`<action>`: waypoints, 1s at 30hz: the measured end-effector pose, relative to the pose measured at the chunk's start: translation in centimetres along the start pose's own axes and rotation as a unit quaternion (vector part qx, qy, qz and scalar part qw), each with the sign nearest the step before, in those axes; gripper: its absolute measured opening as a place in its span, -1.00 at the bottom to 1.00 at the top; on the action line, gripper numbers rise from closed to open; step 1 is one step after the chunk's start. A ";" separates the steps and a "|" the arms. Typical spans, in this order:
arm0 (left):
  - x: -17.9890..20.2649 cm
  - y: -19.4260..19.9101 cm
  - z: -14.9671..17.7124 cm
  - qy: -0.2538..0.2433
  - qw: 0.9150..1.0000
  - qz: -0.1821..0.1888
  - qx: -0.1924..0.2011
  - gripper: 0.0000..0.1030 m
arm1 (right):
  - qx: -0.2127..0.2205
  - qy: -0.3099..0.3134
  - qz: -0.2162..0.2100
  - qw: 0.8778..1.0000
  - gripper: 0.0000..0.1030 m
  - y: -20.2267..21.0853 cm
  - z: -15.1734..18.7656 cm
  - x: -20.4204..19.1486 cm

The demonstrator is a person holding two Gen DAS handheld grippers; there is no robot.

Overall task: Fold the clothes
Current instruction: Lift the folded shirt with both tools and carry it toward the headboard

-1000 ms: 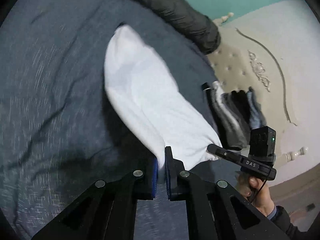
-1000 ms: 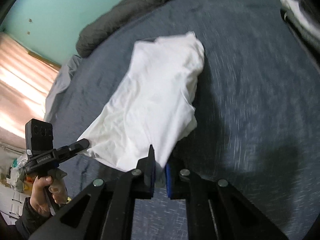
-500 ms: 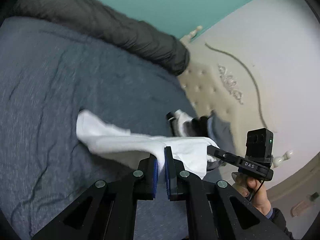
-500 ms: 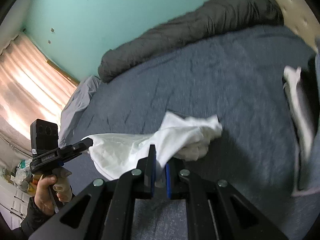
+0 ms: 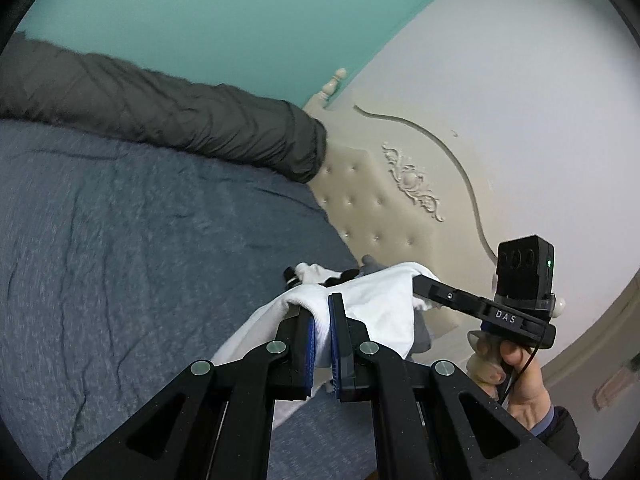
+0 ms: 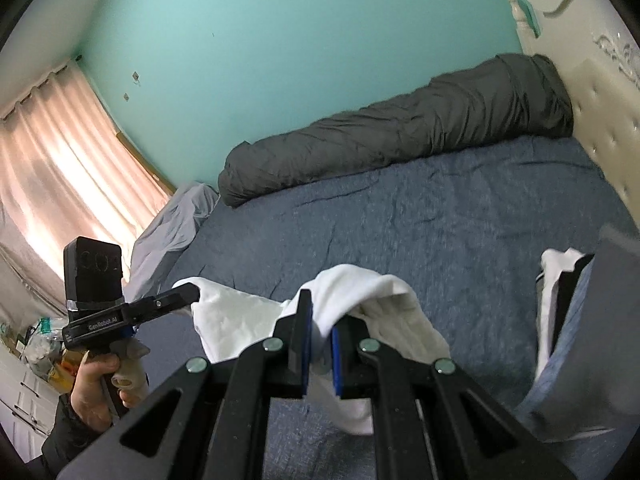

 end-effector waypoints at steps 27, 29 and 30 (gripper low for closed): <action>14.0 -16.9 -13.6 -0.078 0.997 -0.016 0.006 -0.88 | 0.084 0.036 0.128 0.988 -0.86 6.6 -18.7 15.1; 14.8 -18.9 -14.8 -0.081 0.997 -0.015 0.009 -0.88 | 0.090 0.031 0.137 0.986 -0.86 6.8 -19.3 17.2; 15.2 -19.8 -15.3 -0.085 0.996 -0.014 0.009 -0.88 | 0.094 0.027 0.140 0.985 -0.86 6.9 -19.6 18.4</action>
Point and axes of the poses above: each gripper's, at about its wrist camera, not at the fingertips, and y roughly against the way its jaws point, x to its right, z to its underside, the point moved 3 cm from there along -y, roughly the way its jaws point, and after that the axes turned 4 degrees about y, right-handed, at the moved point
